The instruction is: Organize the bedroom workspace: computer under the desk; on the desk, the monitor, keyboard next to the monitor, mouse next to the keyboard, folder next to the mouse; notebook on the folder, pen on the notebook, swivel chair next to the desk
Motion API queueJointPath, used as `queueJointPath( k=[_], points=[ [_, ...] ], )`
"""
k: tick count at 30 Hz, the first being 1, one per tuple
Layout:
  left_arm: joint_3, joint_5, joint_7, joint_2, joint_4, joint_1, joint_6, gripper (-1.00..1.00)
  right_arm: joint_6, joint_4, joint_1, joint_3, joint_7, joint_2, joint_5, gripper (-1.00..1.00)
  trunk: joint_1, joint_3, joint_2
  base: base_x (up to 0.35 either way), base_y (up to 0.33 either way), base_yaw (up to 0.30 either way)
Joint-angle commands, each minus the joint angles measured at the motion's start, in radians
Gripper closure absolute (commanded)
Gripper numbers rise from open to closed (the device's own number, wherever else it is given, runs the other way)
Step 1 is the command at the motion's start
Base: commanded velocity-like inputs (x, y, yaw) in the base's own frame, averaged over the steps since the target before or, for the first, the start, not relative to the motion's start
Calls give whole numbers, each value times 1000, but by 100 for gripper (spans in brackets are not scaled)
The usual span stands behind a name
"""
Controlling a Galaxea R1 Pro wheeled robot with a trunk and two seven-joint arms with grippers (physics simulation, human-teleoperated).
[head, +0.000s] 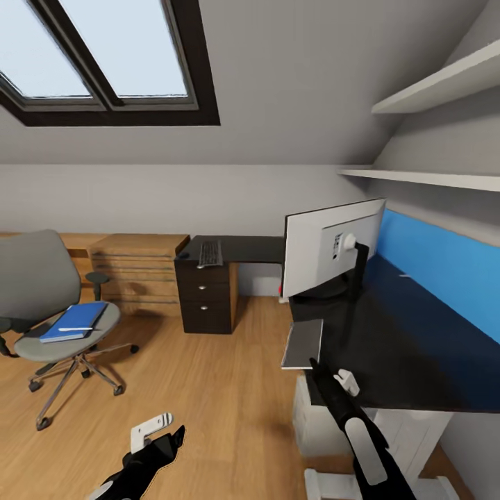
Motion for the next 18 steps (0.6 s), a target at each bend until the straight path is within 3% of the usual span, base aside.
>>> queueJointPath(
  k=[1, 2, 3, 6, 14, 18],
  points=[
    [-2, 9, 8, 1, -2, 0, 1, -100, 11, -1, -1, -2, 7, 2, -12, 100, 0, -1, -1, 140, 314, 0],
    [-2, 9, 8, 1, -2, 0, 1, -100, 11, -1, -1, 1, 7, 2, -12, 100, 0, -1, -1, 136, 315, 0],
    [-2, 9, 8, 1, -2, 0, 1, -100, 11, 23, -1, 48, 7, 2, -11, 100, 0, -1, -1, 18, 331, 0],
    [-2, 9, 8, 1, -2, 0, 1, -100, 10, 33, -1, 74, 7, 2, -12, 100, 0, -1, -1, 10, 333, 0],
    [-2, 8, 8, 1, -2, 0, 1, -100, 9, 39, -1, 87, 6, 0, -12, 100, 0, -1, -1, 35, 336, 0],
    [-2, 9, 8, 1, -2, 0, 1, -100, -10, 46, -1, 88, 7, 0, -12, 100, 0, -1, -1, 187, 278, 0]
  ],
)
